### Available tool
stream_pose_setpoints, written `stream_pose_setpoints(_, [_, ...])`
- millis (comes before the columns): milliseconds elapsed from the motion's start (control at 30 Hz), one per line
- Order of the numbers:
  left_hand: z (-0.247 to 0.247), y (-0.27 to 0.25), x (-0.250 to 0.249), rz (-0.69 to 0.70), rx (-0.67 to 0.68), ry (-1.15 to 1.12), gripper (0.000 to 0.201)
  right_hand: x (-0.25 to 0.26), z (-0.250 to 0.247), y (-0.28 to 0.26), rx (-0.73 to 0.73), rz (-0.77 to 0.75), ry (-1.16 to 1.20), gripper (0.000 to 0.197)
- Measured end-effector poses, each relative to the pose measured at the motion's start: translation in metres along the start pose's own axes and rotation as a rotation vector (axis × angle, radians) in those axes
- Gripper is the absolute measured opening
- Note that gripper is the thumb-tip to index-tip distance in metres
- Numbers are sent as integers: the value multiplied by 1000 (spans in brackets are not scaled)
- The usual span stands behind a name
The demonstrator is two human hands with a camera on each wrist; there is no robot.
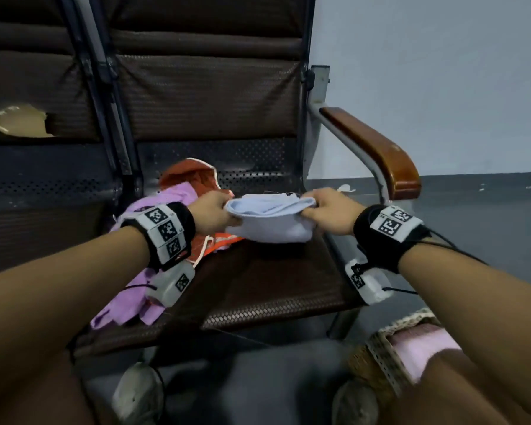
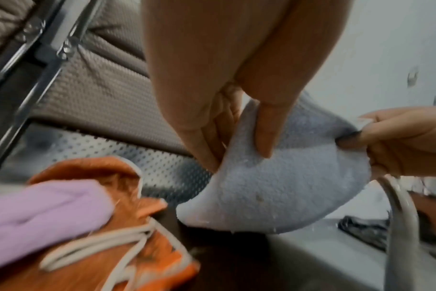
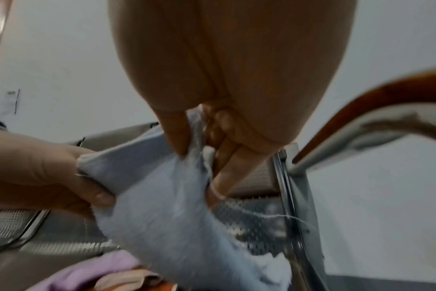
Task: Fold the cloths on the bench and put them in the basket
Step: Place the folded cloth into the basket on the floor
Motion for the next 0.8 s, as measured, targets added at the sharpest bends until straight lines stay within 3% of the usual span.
stream_pose_setpoints(133, [56, -27, 17, 0, 372, -137, 19, -42, 58, -23, 367, 331, 372, 19])
stream_pose_setpoints(233, [74, -35, 29, -146, 566, -259, 32, -53, 66, -25, 401, 414, 463, 24])
stream_pose_setpoints(300, [73, -30, 36, -249, 599, -280, 29, -55, 60, -16, 328, 423, 501, 23])
stream_pose_setpoints(367, [68, -15, 38, -298, 526, -323, 24, -58, 54, -2, 250, 434, 524, 6])
stream_pose_setpoints(467, [60, 17, 45, -313, 313, -398, 8, -68, 46, 27, 68, 424, 540, 2])
stream_pose_setpoints(600, [59, 53, 67, -317, 21, -434, 14, -88, 39, 62, -254, 340, 493, 13])
stream_pose_setpoints(733, [82, 65, 80, -354, 13, -366, 10, -99, 48, 82, -291, 323, 345, 39])
stream_pose_setpoints(800, [85, 62, 83, -328, 9, -144, 31, -94, 51, 82, -271, 276, 191, 51])
Point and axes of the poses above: each hand's wrist, its own y-axis towards the middle knuckle, its own z-axis out of the palm, x = y × z, the point moved 6 cm from there along y, towards the middle knuckle, and after that the axes turned 9 degrees about y, right-handed, at the moved point
